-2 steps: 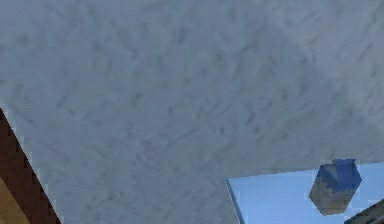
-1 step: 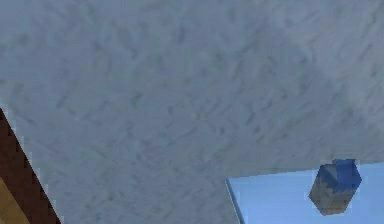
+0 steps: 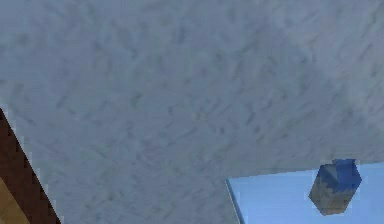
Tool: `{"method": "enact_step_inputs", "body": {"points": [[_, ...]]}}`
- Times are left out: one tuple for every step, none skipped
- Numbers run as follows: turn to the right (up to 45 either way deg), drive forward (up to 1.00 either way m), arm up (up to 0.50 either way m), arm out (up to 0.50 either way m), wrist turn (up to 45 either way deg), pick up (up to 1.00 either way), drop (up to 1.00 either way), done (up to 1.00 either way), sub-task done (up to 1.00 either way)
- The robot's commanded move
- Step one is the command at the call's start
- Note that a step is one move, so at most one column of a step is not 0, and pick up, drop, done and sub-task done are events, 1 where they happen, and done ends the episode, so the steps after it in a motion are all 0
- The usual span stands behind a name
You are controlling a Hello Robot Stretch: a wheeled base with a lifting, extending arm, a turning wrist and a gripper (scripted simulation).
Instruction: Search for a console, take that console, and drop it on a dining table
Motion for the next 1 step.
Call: {"method": "enact_step_inputs", "body": {"points": [[0.0,0.0,0.0,0.0,21.0,0.0,0.0,0.0,0.0]]}}
